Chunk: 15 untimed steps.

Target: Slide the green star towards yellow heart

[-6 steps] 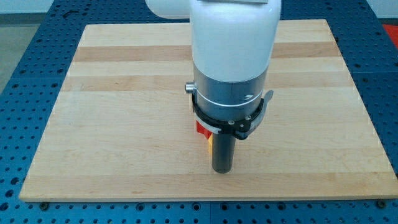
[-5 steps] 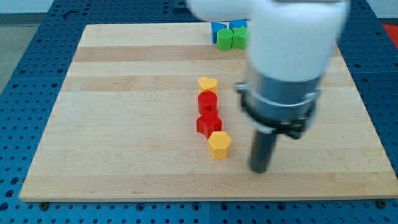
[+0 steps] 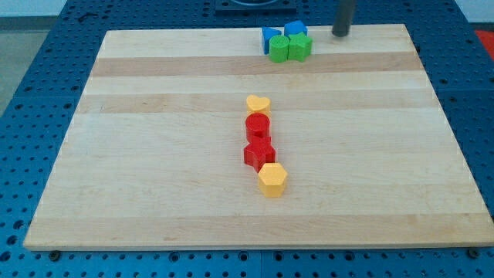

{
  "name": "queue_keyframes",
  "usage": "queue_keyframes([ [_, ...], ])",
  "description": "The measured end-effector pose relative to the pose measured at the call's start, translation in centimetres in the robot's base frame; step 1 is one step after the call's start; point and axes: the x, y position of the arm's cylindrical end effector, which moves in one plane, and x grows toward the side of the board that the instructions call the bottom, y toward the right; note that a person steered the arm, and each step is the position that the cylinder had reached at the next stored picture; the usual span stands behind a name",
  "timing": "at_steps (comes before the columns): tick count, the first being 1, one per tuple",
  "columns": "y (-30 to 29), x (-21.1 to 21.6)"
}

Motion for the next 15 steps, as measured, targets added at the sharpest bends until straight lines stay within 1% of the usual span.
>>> queue_keyframes([
  [1, -4.0, 0.7],
  [3, -4.0, 5.2],
  [5, -5.0, 5.8],
  [8, -9.2, 10.1],
  [9, -8.8, 8.5],
  [10, -8.7, 5.0],
  [11, -11.4, 4.9],
  [12, -12.5, 5.2],
  [13, -10.7, 6.6],
  [14, -10.3, 7.8],
  [15, -12.2, 7.9],
])
